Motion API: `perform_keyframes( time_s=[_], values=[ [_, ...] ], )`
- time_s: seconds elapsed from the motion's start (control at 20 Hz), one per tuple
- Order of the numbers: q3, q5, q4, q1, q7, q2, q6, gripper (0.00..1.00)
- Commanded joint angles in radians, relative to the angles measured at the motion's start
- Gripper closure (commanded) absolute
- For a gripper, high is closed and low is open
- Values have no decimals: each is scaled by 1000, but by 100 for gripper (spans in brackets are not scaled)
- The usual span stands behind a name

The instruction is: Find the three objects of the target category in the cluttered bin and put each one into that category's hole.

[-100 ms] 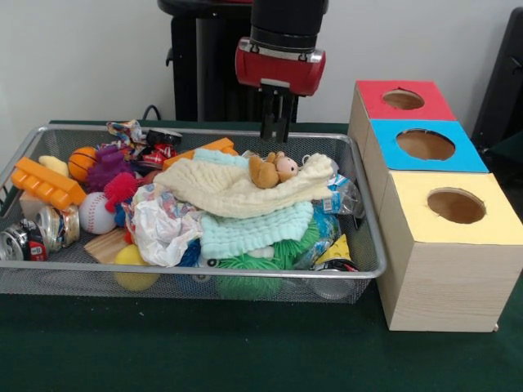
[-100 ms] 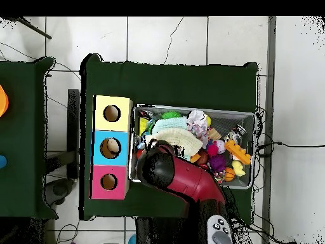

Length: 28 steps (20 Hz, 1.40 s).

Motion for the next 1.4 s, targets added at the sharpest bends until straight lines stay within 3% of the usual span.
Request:
perform_keyframes(
  time_s=[0.05, 0.6, 1.4],
  values=[
    [48, 0, 23, -26, 174, 31, 24, 0],
    [52, 0, 11, -24, 181, 70, -8, 0],
    [83, -11, 2, -55, 189, 162, -132, 0]
  ],
)
